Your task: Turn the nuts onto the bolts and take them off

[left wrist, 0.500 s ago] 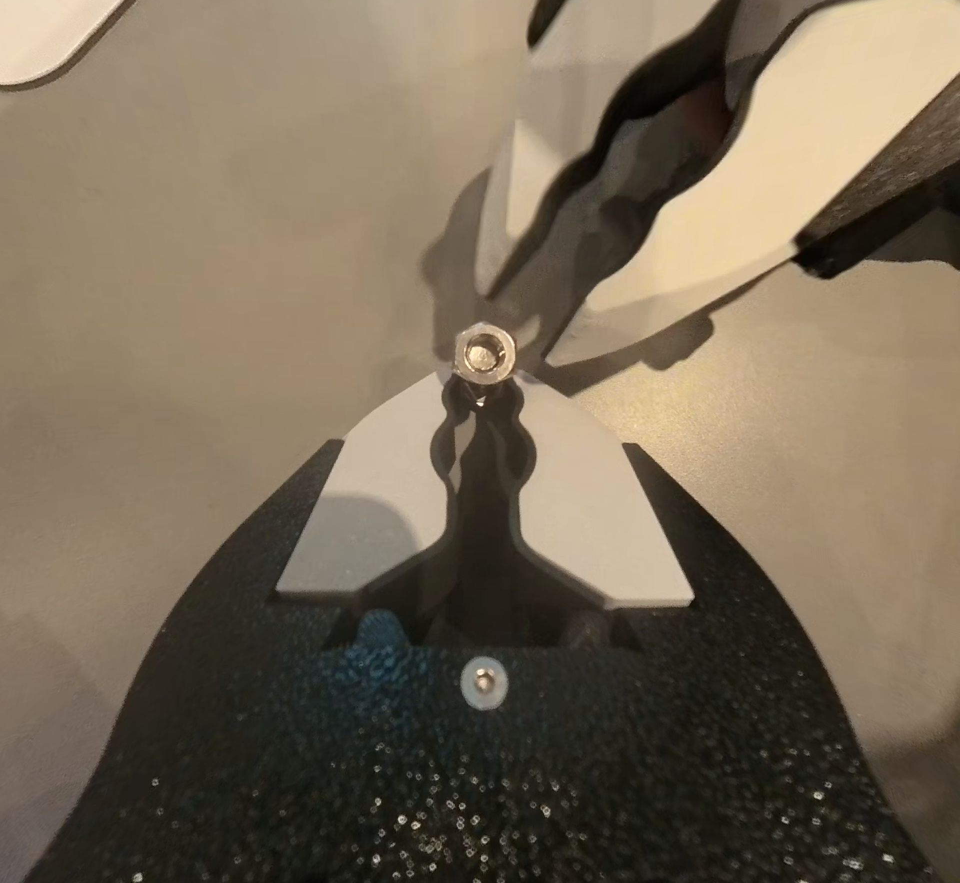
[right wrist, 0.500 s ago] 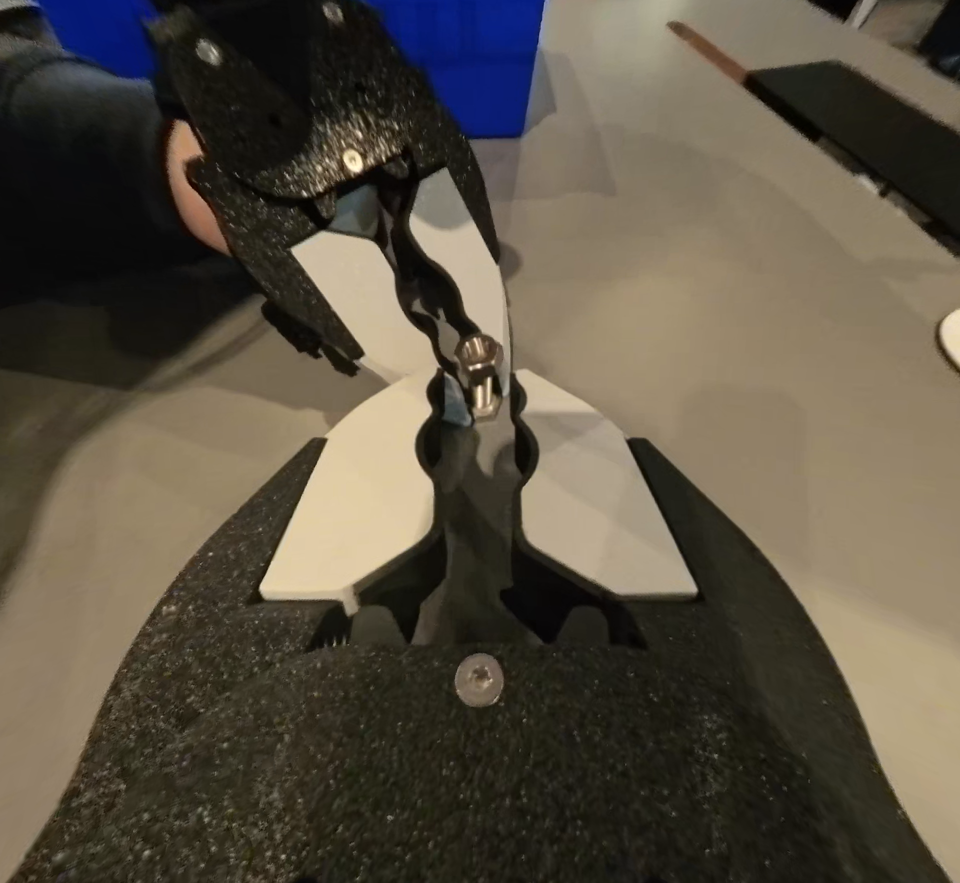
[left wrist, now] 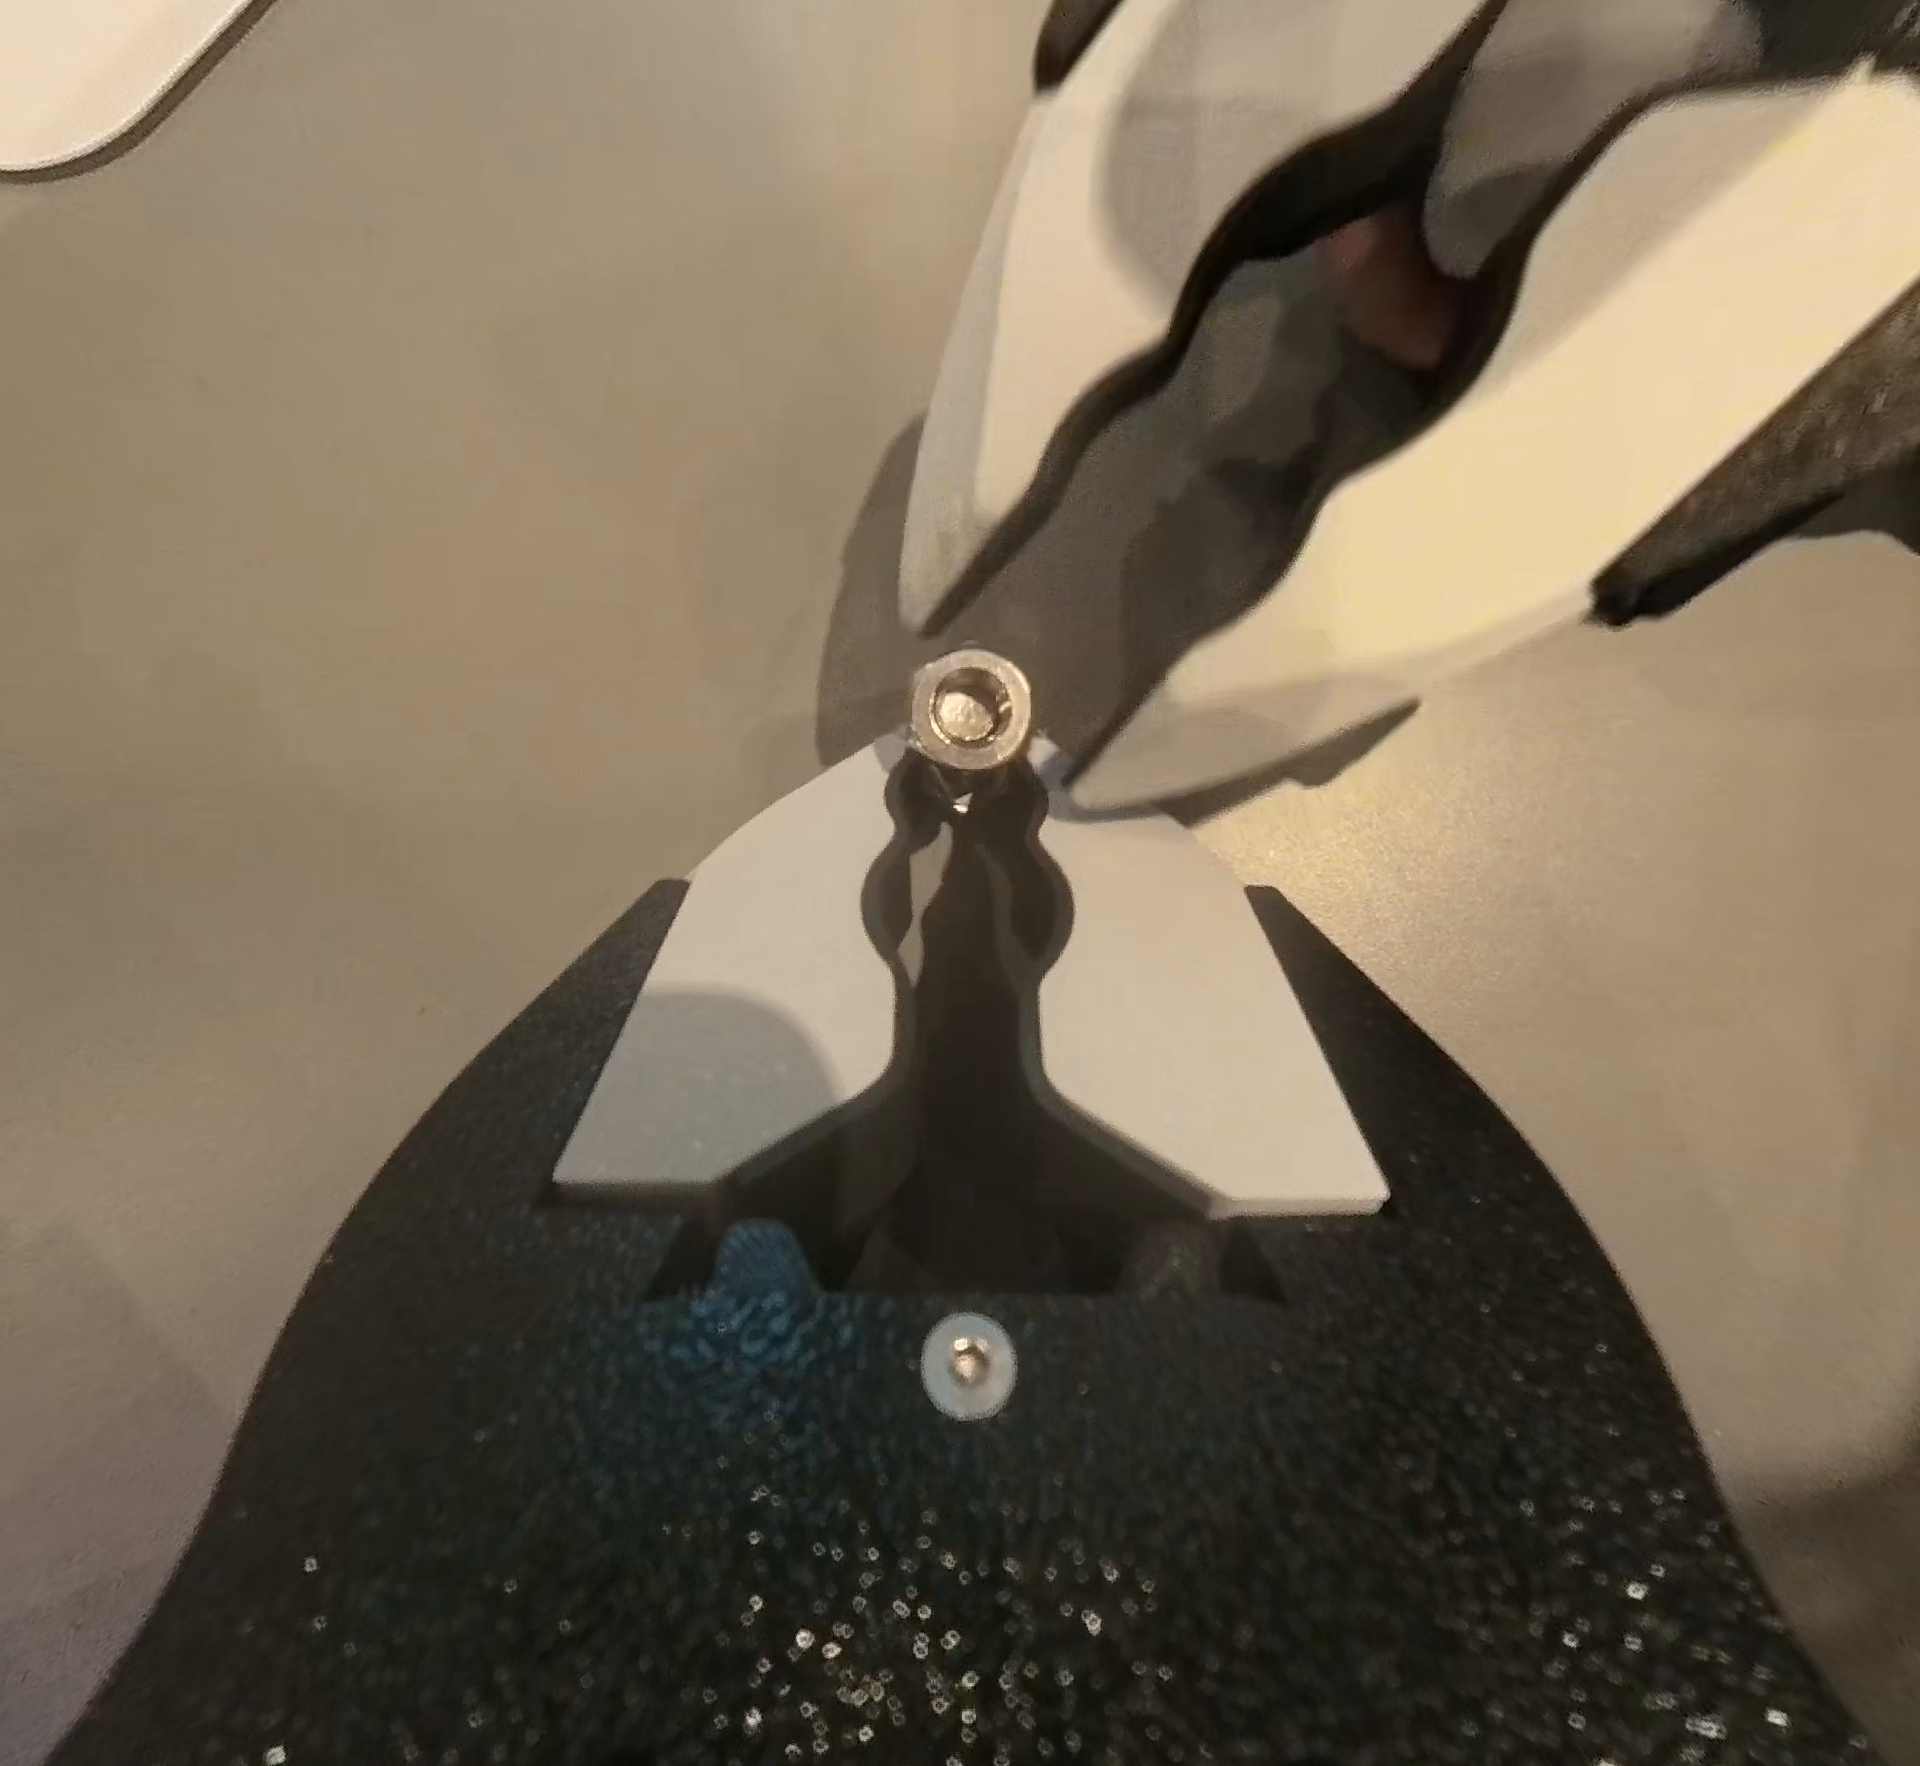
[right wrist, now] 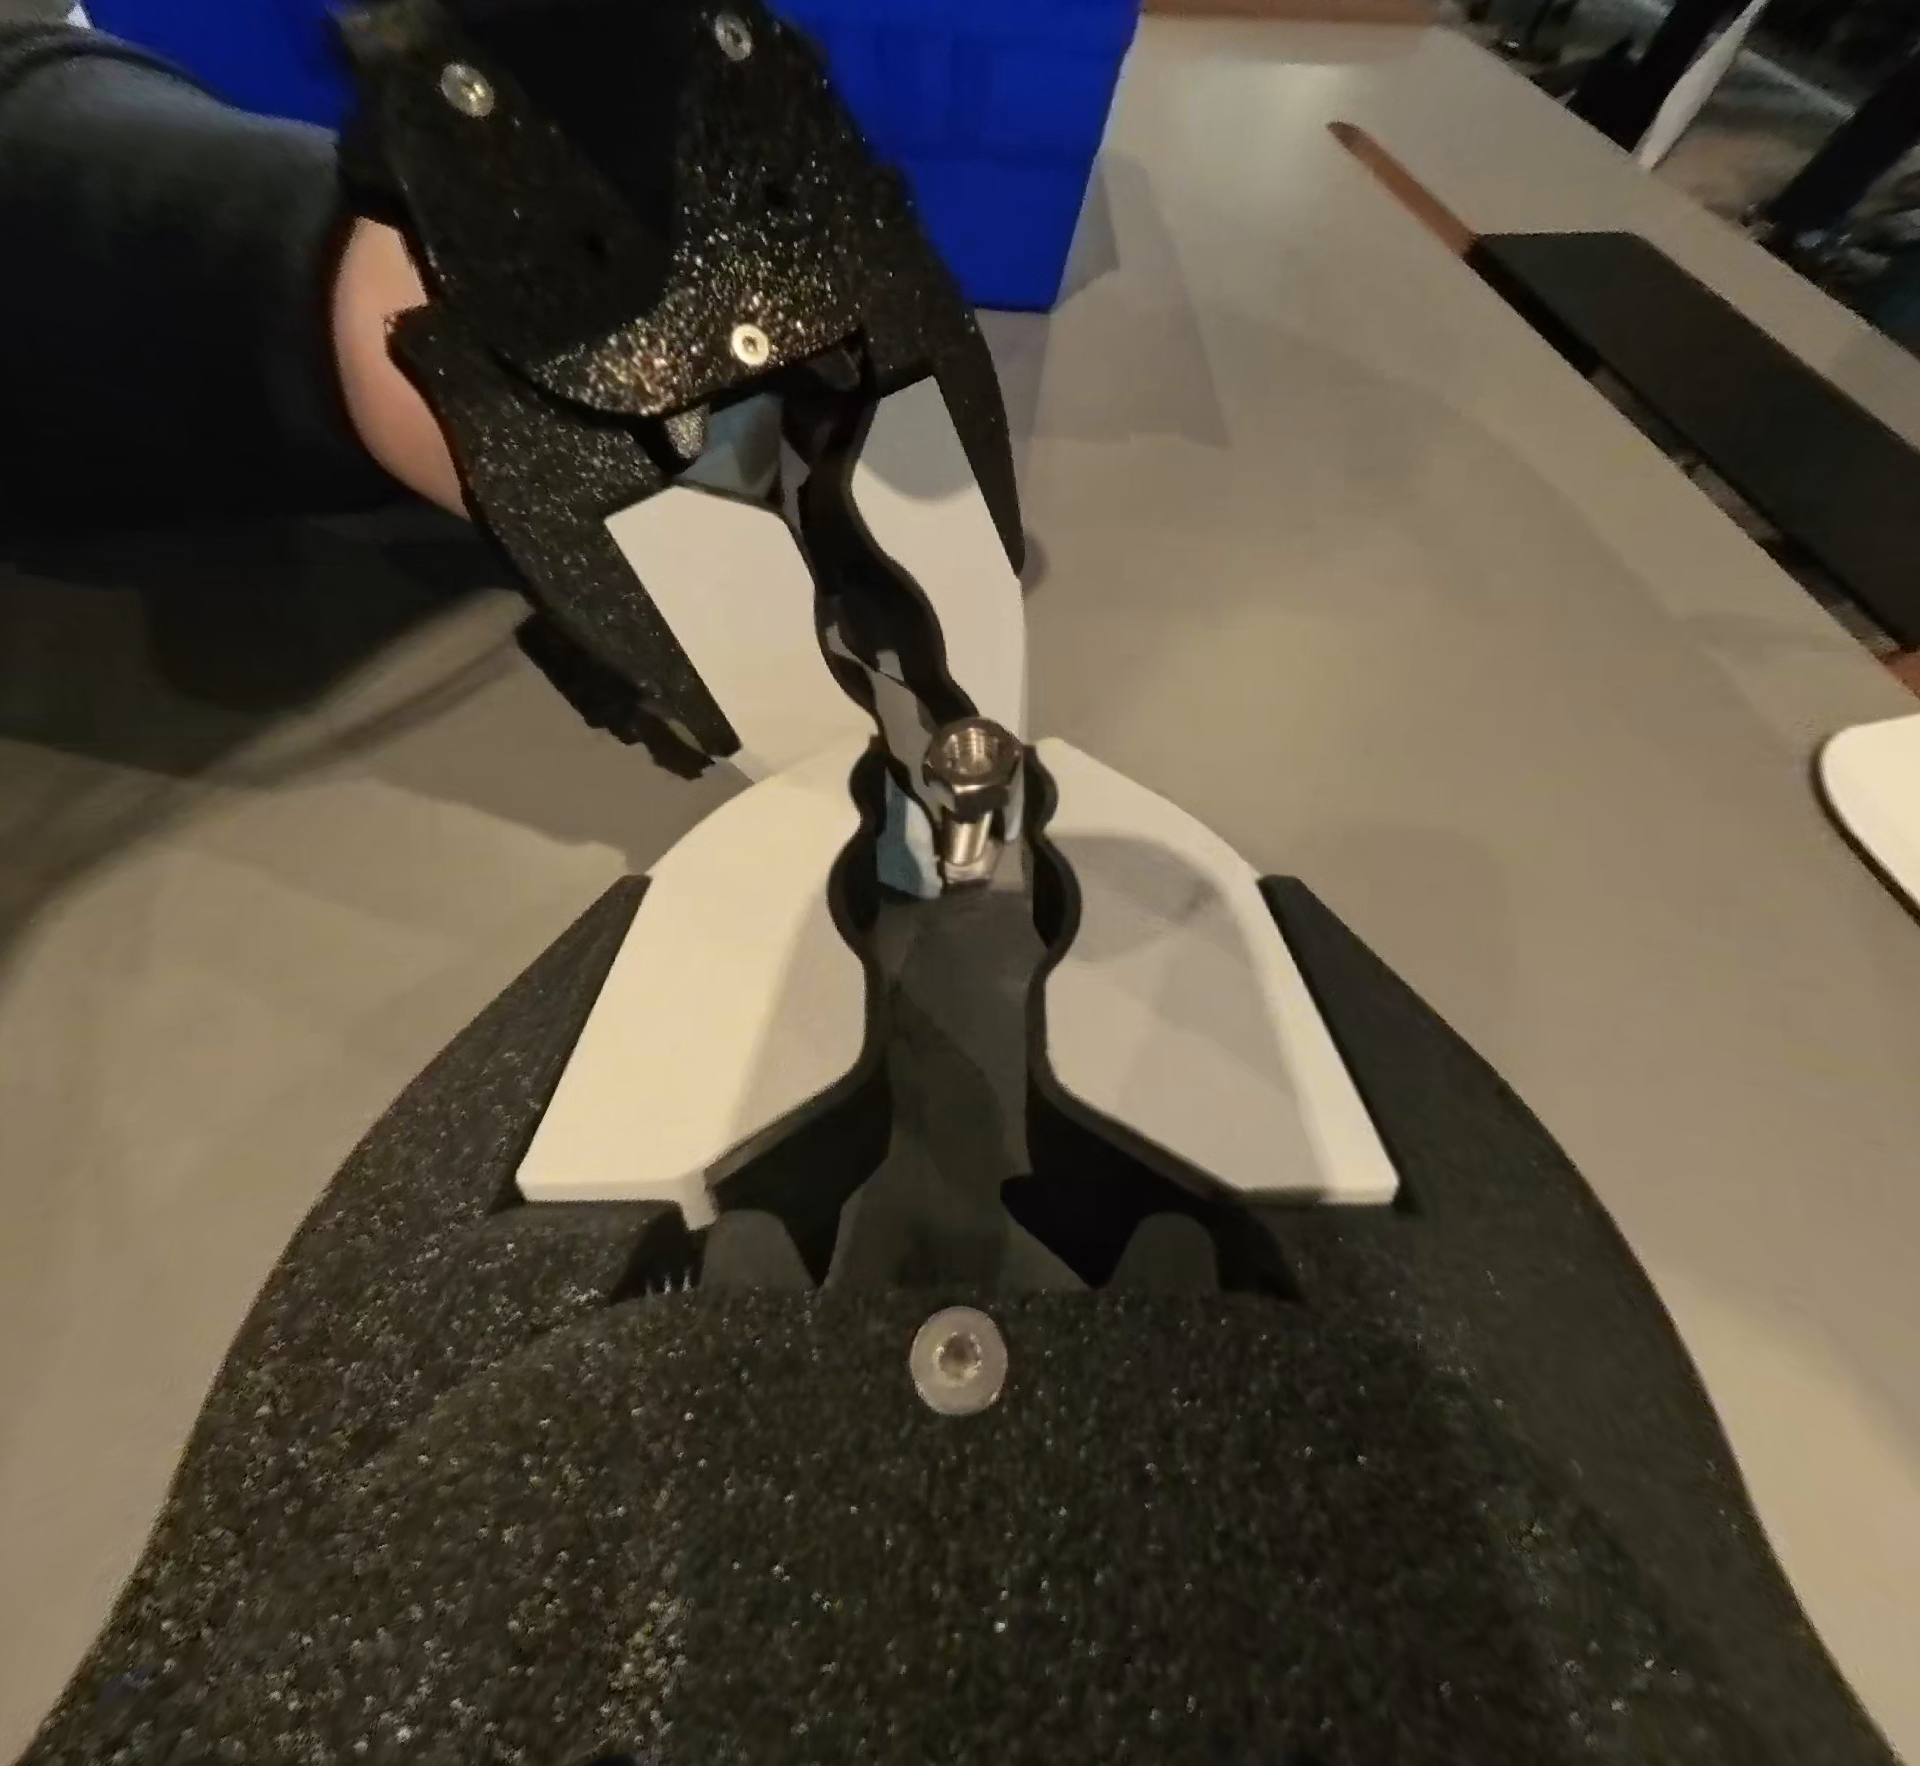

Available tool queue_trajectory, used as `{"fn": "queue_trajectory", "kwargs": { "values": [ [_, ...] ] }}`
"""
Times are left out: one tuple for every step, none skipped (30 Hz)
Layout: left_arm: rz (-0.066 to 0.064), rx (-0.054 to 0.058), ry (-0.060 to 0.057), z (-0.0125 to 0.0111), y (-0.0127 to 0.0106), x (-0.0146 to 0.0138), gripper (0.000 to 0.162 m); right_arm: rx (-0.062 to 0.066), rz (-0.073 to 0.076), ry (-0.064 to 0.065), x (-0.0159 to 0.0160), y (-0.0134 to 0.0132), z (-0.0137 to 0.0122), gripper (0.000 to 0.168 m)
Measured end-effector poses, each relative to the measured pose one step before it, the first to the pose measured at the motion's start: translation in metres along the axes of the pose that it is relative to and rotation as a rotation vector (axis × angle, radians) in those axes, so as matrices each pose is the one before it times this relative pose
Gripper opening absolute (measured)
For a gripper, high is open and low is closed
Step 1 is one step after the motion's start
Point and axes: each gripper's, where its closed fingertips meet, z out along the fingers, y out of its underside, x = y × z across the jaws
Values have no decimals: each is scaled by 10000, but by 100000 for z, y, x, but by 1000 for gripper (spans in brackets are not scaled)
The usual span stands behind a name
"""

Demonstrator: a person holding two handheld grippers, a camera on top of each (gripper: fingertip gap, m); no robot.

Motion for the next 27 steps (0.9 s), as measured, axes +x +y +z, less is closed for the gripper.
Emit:
{"fn": "queue_trajectory", "kwargs": {
  "values": [
    [0, 0, 1, 0, 0, 1, 15, 1, -6, 32, 43, -109, 156, 23],
    [1, 0, 2, -6, 5, 7, 15, -22, 9, 3, 75, -59, 93, 22],
    [0, 0, 0, 0, 0, 0, 16, -58, 45, 70, 211, 21, 62, 19],
    [-2, -2, -2, -8, -5, -2, 15, -37, 43, -4, 101, 47, 51, 18],
    [0, 1, 1, 1, -2, 1, 15, 1, 69, -67, -17, 2, 40, 18],
    [1, 1, 2, 1, -1, 1, 15, -3, 9, -57, -1, 14, -7, 18],
    [-1, -1, -1, 6, -5, -6, 15, -8, -19, -83, -11, 7, -7, 18],
    [2, 0, 3, -3, 3, -6, 15, -15, -24, -138, -13, 14, 2, 18],
    [5, 0, 6, 0, 0, 4, 15, -3, -20, -215, -27, 2, -6, 18],
    [15, -1, 15, -1, 1, 9, 15, 28, 9, -302, -42, 2, 12, 18],
    [31, 0, 31, -6, 6, 24, 15, 67, 35, -367, -37, 13, -41, 17],
    [49, 8, 49, -8, -11, 34, 15, 92, 108, -395, -20, 17, -77, 17],
    [57, 14, 60, -12, 3, 46, 15, 28, 181, -465, -66, 25, -82, 17],
    [48, 8, 53, -16, 11, 43, 15, -7, 102, -431, -37, 0, -25, 17],
    [44, -6, 41, 3, 0, 38, 15, -22, 45, -408, -54, -2, 38, 17],
    [30, -13, 35, -9, 17, 24, 15, -25, 25, -370, -72, -18, 70, 16],
    [64, 1, 85, -3, 2, 92, 15, -2, 15, -271, -16, -50, 48, 8],
    [110, 11, 132, -18, -3, 161, 15, -80, -118, -90, 175, 121, -78, 5],
    [87, -23, 51, -10, 37, 53, 15, -18, -66, -180, -47, 27, -55, 5],
    [19, 11, 25, -2, -4, 17, 15, -12, -146, -51, -12, 12, -14, 5],
    [1, 1, 0, 1, -1, -1, 15, -2, -171, 46, -17, -19, 37, 5],
    [-4, 9, -4, -4, -1, -4, 15, 11, -139, 101, -21, -34, 19, 5],
    [-4, 6, -3, 4, -8, -1, 15, 14, -114, 139, 46, -10, -31, 5],
    [-4, -3, -4, 3, -1, -9, 15, 14, -76, 124, 30, 0, -36, 5],
    [-2, -5, -6, 6, -3, -4, 15, 27, -62, 139, 39, -36, -39, 5],
    [-4, -8, -9, 9, -4, 0, 15, 72, -98, 163, 25, -78, -69, 9],
    [-8, -2, -11, 8, -7, -6, 16, 112, -18, 268, 116, -125, -114, 16]
  ]
}}
